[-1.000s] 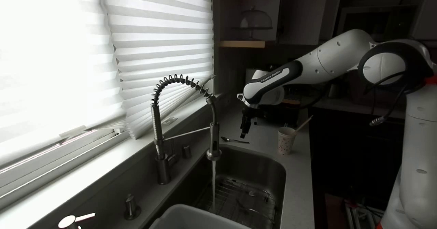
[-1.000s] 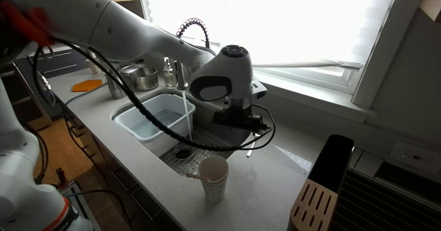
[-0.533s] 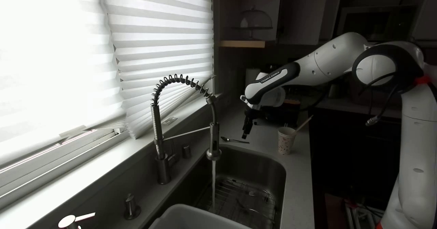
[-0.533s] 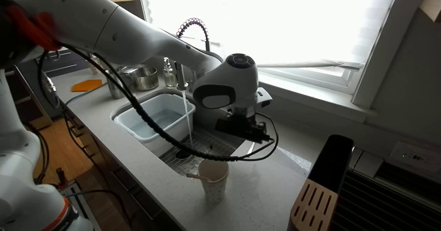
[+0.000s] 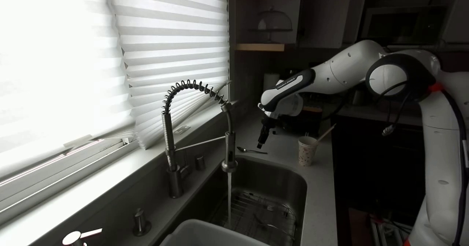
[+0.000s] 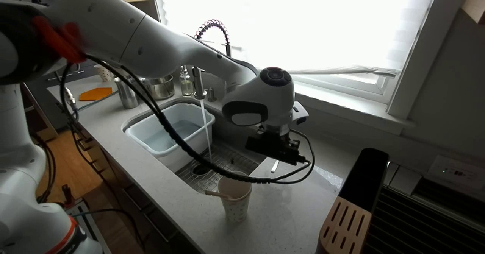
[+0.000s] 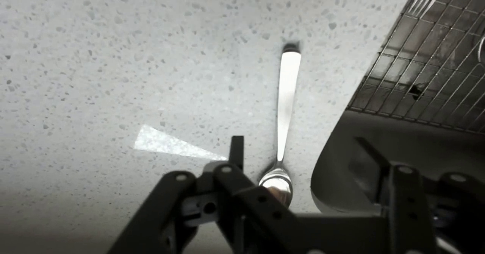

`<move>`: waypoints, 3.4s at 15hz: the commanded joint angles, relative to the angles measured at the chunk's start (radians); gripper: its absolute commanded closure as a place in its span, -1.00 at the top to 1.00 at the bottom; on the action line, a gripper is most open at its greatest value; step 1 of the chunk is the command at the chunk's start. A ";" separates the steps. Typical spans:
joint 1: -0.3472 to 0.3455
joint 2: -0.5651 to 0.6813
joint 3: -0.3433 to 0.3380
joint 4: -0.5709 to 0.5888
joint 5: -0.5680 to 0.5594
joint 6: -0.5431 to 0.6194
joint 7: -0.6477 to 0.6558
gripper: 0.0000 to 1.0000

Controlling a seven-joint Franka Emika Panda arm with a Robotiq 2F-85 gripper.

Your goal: Open the tap and rinse the spoon

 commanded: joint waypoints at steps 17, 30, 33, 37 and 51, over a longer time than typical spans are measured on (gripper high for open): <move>-0.043 0.150 0.070 0.148 -0.027 -0.047 -0.023 -0.35; -0.043 0.151 0.078 0.156 -0.045 -0.061 -0.024 -0.96; -0.025 0.117 0.078 0.149 -0.082 -0.099 -0.020 -0.96; 0.011 0.060 0.088 0.148 -0.157 -0.220 -0.021 -0.96; 0.212 0.002 0.186 0.130 -0.311 -0.409 -0.244 -0.96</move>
